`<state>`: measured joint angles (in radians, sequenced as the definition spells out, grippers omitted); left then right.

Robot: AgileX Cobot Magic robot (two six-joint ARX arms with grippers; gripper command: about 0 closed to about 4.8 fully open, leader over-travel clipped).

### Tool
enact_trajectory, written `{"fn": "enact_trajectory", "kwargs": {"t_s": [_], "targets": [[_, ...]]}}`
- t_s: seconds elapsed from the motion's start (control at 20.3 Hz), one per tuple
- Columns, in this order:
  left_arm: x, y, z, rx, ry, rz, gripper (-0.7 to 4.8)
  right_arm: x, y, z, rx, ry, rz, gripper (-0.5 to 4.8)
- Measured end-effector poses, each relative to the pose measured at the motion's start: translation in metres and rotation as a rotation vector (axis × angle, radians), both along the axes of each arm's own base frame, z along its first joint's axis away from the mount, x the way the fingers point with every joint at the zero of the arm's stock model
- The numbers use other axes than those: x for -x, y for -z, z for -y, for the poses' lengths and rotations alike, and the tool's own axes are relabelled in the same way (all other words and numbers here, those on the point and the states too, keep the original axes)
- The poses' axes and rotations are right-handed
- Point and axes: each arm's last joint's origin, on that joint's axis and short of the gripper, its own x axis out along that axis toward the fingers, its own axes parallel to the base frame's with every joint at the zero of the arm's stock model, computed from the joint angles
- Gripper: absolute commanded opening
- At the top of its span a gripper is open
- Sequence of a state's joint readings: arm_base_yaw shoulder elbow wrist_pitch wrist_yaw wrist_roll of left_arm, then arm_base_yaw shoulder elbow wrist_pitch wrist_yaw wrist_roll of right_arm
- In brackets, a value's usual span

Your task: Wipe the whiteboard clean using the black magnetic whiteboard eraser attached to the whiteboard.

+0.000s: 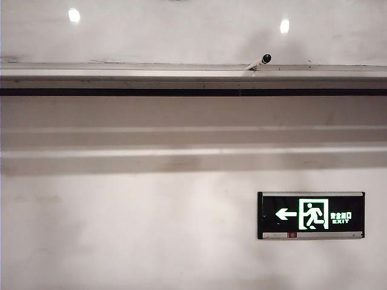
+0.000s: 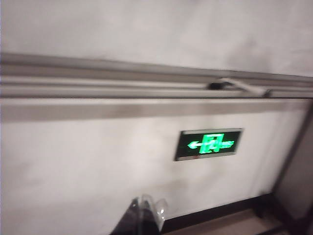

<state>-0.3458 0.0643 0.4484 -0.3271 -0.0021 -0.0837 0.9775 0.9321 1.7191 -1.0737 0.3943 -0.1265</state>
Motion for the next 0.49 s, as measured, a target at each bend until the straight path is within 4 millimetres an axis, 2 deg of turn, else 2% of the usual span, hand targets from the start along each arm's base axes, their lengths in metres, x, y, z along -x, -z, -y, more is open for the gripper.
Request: {"fn": "enact_trajectory", "kwargs": {"t_s": [0.05, 0.2, 0.3, 0.39, 0.49], "targets": [[-0.004, 0.006, 0.001, -0.001, -0.002, -0.002, -0.06, 0.001, 0.023, 0.001, -0.085, -0.01, 0.053, -0.01], [-0.01, 0.021, 0.004, -0.015, 0.001, -0.046, -0.06, 0.0, 0.106, 0.001, -0.198, 0.016, 0.134, 0.1], [-0.01, 0.021, 0.004, -0.012, 0.023, -0.04, -0.06, -0.003, 0.158, -0.001, -0.268, 0.065, 0.189, 0.14], [-0.01, 0.021, 0.004, -0.011, 0.025, -0.038, -0.06, -0.002, 0.198, 0.002, -0.313, 0.091, 0.222, 0.14], [-0.013, 0.024, 0.005, -0.008, 0.025, -0.029, -0.06, -0.001, 0.219, 0.004, -0.361, 0.093, 0.253, 0.13]]}}
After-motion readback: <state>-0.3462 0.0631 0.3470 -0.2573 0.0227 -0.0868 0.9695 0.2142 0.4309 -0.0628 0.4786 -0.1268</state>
